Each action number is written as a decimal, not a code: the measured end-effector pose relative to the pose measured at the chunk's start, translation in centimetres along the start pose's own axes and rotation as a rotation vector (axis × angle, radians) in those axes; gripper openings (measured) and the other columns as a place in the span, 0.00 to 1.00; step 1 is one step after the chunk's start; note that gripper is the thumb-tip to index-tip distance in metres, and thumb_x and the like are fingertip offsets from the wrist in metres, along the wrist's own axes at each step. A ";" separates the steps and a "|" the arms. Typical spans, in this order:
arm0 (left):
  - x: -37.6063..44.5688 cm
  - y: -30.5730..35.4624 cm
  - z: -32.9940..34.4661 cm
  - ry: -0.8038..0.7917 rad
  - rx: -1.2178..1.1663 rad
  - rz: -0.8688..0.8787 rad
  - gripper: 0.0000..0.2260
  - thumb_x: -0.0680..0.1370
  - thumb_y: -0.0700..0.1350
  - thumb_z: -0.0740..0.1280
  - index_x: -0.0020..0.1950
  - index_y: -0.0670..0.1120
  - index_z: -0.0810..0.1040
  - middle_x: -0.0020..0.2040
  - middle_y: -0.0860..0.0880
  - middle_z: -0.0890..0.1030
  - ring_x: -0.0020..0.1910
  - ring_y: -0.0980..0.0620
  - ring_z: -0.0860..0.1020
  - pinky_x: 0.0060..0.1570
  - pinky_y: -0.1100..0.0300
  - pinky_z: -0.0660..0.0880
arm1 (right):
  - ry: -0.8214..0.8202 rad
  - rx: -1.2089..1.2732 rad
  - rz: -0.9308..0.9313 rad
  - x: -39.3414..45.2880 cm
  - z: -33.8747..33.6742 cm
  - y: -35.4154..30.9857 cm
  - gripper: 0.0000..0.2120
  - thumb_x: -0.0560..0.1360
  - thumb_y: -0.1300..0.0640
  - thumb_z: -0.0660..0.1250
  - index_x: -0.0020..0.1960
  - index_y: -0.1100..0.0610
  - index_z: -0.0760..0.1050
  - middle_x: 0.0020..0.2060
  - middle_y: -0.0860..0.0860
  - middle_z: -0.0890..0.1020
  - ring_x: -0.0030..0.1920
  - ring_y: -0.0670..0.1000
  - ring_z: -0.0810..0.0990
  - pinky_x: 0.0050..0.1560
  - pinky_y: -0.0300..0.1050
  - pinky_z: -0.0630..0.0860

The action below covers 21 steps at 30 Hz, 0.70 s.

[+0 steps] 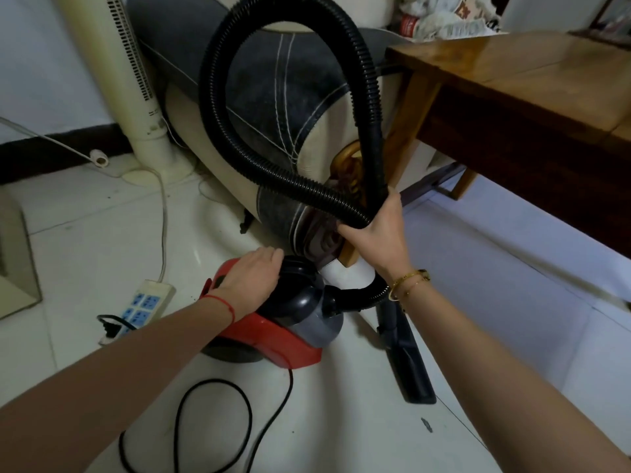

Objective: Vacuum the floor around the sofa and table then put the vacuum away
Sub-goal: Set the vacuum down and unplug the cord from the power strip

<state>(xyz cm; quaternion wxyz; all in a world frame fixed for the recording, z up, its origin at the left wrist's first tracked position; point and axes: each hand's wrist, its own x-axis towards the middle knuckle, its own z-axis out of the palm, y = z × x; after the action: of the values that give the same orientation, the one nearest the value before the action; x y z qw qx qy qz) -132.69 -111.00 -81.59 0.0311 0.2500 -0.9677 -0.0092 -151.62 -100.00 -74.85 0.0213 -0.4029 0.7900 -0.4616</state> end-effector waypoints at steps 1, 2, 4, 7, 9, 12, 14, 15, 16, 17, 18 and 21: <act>-0.1 0.2 -0.2 0.011 -0.017 -0.012 0.09 0.80 0.43 0.59 0.60 0.43 0.69 0.56 0.44 0.74 0.53 0.47 0.73 0.53 0.58 0.67 | -0.010 -0.017 0.011 0.3 0.1 0.1 0.42 0.62 0.52 0.77 0.69 0.58 0.59 0.57 0.50 0.69 0.55 0.48 0.72 0.53 0.44 0.77; -0.2 0.4 -0.4 0.024 -0.037 -0.021 0.10 0.81 0.43 0.58 0.61 0.43 0.69 0.56 0.44 0.74 0.54 0.47 0.73 0.53 0.58 0.66 | -0.023 -0.033 0.025 0.5 0.3 0.1 0.45 0.61 0.50 0.77 0.71 0.58 0.58 0.58 0.51 0.69 0.57 0.49 0.72 0.55 0.47 0.77; -0.5 0.5 -0.3 0.038 -0.065 -0.023 0.11 0.81 0.44 0.57 0.62 0.43 0.68 0.57 0.44 0.74 0.55 0.47 0.72 0.55 0.58 0.67 | -0.052 -0.050 0.074 1.0 0.6 0.2 0.50 0.59 0.47 0.76 0.73 0.57 0.55 0.62 0.53 0.69 0.60 0.53 0.72 0.58 0.52 0.77; -0.9 0.4 0.3 0.036 -0.114 -0.024 0.16 0.81 0.43 0.57 0.69 0.42 0.65 0.61 0.44 0.73 0.60 0.46 0.71 0.62 0.57 0.67 | -0.049 -0.061 0.105 1.4 1.0 0.2 0.51 0.58 0.45 0.76 0.73 0.56 0.55 0.63 0.54 0.69 0.62 0.54 0.72 0.59 0.55 0.77; -1.2 0.4 0.4 0.036 -0.125 -0.030 0.21 0.82 0.43 0.57 0.74 0.41 0.61 0.66 0.43 0.71 0.65 0.45 0.69 0.68 0.55 0.64 | -0.037 -0.071 0.104 1.3 1.1 0.1 0.51 0.59 0.45 0.77 0.73 0.56 0.55 0.63 0.54 0.69 0.63 0.54 0.71 0.60 0.56 0.76; -1.8 0.5 0.2 0.049 -0.106 -0.030 0.24 0.82 0.43 0.55 0.77 0.41 0.54 0.73 0.42 0.64 0.72 0.45 0.62 0.74 0.57 0.55 | -0.002 -0.112 0.072 1.0 1.3 0.0 0.55 0.58 0.44 0.79 0.75 0.58 0.52 0.67 0.57 0.66 0.67 0.57 0.67 0.65 0.58 0.72; -2.4 0.7 -0.1 0.061 -0.091 -0.048 0.25 0.83 0.44 0.54 0.78 0.41 0.51 0.76 0.42 0.59 0.75 0.46 0.57 0.75 0.57 0.49 | 0.012 -0.171 0.036 0.3 1.4 -0.3 0.60 0.59 0.42 0.79 0.77 0.59 0.47 0.71 0.59 0.62 0.70 0.60 0.63 0.69 0.58 0.68; -2.7 0.8 -0.2 0.065 -0.077 -0.059 0.25 0.83 0.44 0.53 0.78 0.41 0.49 0.77 0.42 0.57 0.76 0.46 0.55 0.75 0.58 0.47 | 0.024 -0.202 0.012 -0.1 1.4 -0.4 0.62 0.59 0.40 0.79 0.77 0.60 0.44 0.72 0.60 0.61 0.72 0.60 0.61 0.71 0.58 0.65; -3.0 0.7 -0.2 0.071 -0.064 -0.069 0.25 0.84 0.45 0.53 0.78 0.41 0.48 0.77 0.42 0.55 0.76 0.47 0.54 0.75 0.58 0.46 | 0.038 -0.237 -0.017 -0.5 1.4 -0.6 0.64 0.59 0.38 0.78 0.77 0.61 0.42 0.74 0.60 0.58 0.73 0.60 0.59 0.72 0.57 0.63; -3.3 0.6 -0.3 0.075 -0.058 -0.079 0.25 0.84 0.46 0.52 0.78 0.41 0.48 0.78 0.42 0.54 0.76 0.47 0.54 0.75 0.58 0.45 | 0.050 -0.278 -0.046 -0.9 1.4 -0.9 0.65 0.59 0.35 0.77 0.77 0.62 0.41 0.75 0.61 0.56 0.74 0.60 0.57 0.74 0.57 0.61; -3.6 0.5 -0.3 0.083 -0.066 -0.087 0.25 0.84 0.46 0.52 0.78 0.41 0.48 0.78 0.42 0.54 0.76 0.47 0.54 0.75 0.58 0.45 | 0.056 -0.321 -0.069 -1.3 1.5 -1.0 0.66 0.58 0.33 0.76 0.77 0.62 0.40 0.76 0.61 0.53 0.76 0.60 0.55 0.75 0.57 0.58; -4.6 -0.3 -0.3 0.096 -0.105 -0.106 0.26 0.83 0.47 0.53 0.78 0.41 0.49 0.77 0.43 0.56 0.76 0.47 0.54 0.75 0.58 0.46 | 0.067 -0.422 -0.141 -2.3 1.6 -1.8 0.65 0.60 0.30 0.72 0.78 0.62 0.39 0.77 0.60 0.48 0.77 0.59 0.48 0.77 0.59 0.50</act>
<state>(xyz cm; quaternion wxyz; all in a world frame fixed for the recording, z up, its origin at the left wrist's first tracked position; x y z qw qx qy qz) -128.51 -109.04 -81.53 0.0900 0.2993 -0.9486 -0.0496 -148.31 -100.12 -75.19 -0.1218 -0.4370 0.8393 -0.2996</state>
